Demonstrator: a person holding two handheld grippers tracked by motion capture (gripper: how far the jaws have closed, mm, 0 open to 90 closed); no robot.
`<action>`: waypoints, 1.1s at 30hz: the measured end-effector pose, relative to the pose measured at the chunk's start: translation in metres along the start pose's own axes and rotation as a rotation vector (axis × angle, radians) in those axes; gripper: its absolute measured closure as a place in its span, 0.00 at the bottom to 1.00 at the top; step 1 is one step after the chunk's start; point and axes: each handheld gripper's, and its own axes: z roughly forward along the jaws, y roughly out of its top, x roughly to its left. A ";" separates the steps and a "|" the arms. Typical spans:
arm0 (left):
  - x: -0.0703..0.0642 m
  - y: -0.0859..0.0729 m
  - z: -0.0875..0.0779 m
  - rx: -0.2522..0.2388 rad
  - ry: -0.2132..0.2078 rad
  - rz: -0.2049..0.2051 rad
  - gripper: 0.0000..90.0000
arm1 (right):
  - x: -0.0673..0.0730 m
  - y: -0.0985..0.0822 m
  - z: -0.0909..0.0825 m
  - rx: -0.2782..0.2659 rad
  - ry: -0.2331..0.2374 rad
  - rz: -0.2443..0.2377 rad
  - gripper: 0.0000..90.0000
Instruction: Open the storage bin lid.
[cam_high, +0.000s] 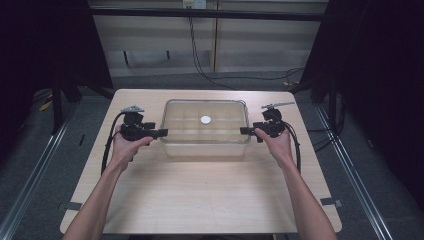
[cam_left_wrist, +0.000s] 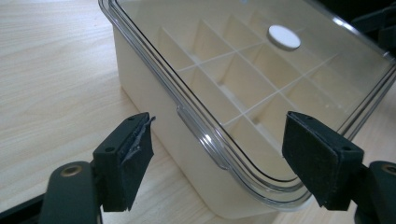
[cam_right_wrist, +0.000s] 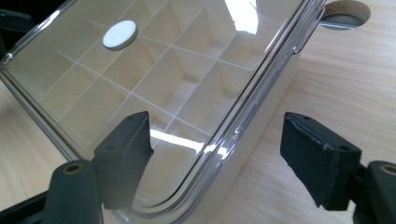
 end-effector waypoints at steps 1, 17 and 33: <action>-0.001 0.000 0.001 0.005 -0.002 -0.004 0.27 | 0.000 0.000 0.001 0.002 -0.009 -0.004 0.27; -0.009 0.006 0.019 0.058 -0.035 0.006 0.23 | 0.008 -0.001 0.015 0.012 0.037 0.002 0.24; -0.006 0.011 0.025 0.081 -0.054 -0.007 0.22 | 0.010 0.003 0.026 0.021 0.033 0.024 0.16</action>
